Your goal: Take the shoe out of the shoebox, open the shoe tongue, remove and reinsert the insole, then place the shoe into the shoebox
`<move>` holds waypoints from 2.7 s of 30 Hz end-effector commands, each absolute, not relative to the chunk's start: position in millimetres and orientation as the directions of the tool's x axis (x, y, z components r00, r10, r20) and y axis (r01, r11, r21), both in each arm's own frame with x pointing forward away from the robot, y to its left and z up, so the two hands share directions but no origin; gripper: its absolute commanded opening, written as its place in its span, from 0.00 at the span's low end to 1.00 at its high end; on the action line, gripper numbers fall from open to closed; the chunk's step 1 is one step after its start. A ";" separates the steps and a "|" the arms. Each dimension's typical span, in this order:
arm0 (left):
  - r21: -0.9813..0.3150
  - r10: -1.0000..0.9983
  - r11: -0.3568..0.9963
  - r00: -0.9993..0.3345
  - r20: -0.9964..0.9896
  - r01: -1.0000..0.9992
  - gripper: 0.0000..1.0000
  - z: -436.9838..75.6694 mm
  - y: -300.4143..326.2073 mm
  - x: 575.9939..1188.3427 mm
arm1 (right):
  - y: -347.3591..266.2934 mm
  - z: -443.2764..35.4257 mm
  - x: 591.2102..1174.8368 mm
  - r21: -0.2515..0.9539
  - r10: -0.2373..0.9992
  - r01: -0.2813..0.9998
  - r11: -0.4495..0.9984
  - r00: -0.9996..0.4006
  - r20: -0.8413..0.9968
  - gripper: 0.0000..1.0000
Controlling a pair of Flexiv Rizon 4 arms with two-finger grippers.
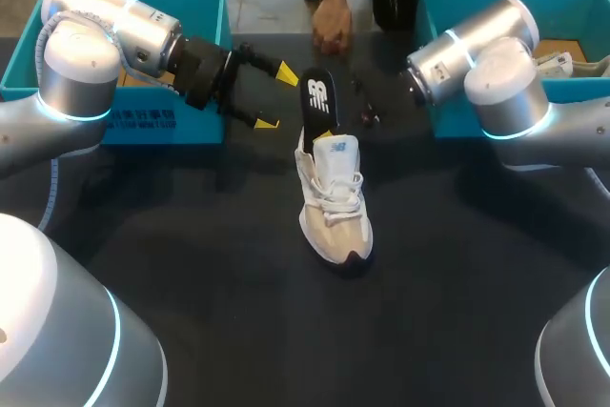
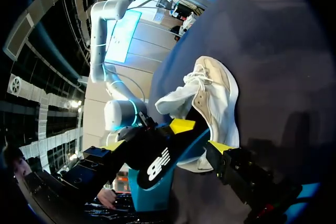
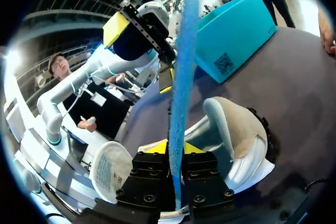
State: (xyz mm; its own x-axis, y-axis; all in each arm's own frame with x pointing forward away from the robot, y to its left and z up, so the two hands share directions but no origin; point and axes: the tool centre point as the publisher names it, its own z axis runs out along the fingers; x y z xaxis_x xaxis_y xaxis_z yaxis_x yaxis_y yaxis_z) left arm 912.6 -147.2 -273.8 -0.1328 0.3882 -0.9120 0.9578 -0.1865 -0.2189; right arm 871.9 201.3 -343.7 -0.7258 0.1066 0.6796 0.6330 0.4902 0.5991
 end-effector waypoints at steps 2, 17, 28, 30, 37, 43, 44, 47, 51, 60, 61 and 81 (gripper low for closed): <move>-0.218 0.391 -0.186 -0.132 -0.911 0.958 1.00 -273.5 -147.3 912.4 | 200.4 -337.6 870.7 0.602 0.117 0.629 0.492 -0.733 0.670 0.18; -0.218 0.391 -0.186 -0.132 -0.911 0.958 1.00 -273.5 -147.3 912.4 | 197.9 -330.0 889.2 0.640 0.134 0.607 0.471 -0.767 0.628 0.07; -0.218 0.391 -0.186 -0.132 -0.911 0.958 1.00 -273.5 -147.3 912.4 | 198.7 -339.3 885.6 0.615 0.095 0.610 0.500 -0.745 0.661 0.00; -0.218 0.391 -0.186 -0.132 -0.911 0.958 1.00 -273.5 -147.3 912.4 | 196.7 -341.4 882.4 0.604 0.097 0.616 0.505 -0.736 0.670 0.00; -0.218 0.391 -0.186 -0.132 -0.911 0.958 1.00 -273.5 -147.3 912.4 | 191.9 -345.8 871.8 0.581 0.105 0.634 0.511 -0.716 0.690 0.00; -0.218 0.391 -0.186 -0.132 -0.911 0.958 1.00 -273.5 -147.3 912.4 | 194.7 -350.9 860.4 0.552 0.102 0.646 0.528 -0.693 0.713 0.00; -0.218 0.391 -0.186 -0.132 -0.911 0.958 1.00 -273.5 -147.3 912.4 | 194.8 -352.7 858.4 0.547 0.103 0.649 0.529 -0.689 0.718 0.00; -0.218 0.391 -0.186 -0.132 -0.911 0.958 1.00 -273.5 -147.3 912.4 | 195.2 -355.6 852.4 0.537 0.105 0.657 0.529 -0.679 0.727 0.00; -0.218 0.391 -0.186 -0.132 -0.911 0.958 1.00 -273.5 -147.3 912.4 | 195.1 -354.5 850.5 0.536 0.115 0.662 0.523 -0.678 0.726 0.00; -0.218 0.391 -0.186 -0.132 -0.911 0.958 1.00 -273.5 -147.3 912.4 | 194.2 -341.9 864.3 0.563 0.122 0.635 0.528 -0.713 0.690 0.13; -0.218 0.391 -0.186 -0.132 -0.911 0.958 1.00 -273.5 -147.3 912.4 | 194.2 -340.8 865.7 0.565 0.122 0.633 0.529 -0.716 0.688 0.13; -0.218 0.391 -0.186 -0.132 -0.911 0.958 1.00 -273.5 -147.3 912.4 | 201.0 -338.9 890.7 0.594 0.075 0.587 0.550 -0.743 0.665 0.00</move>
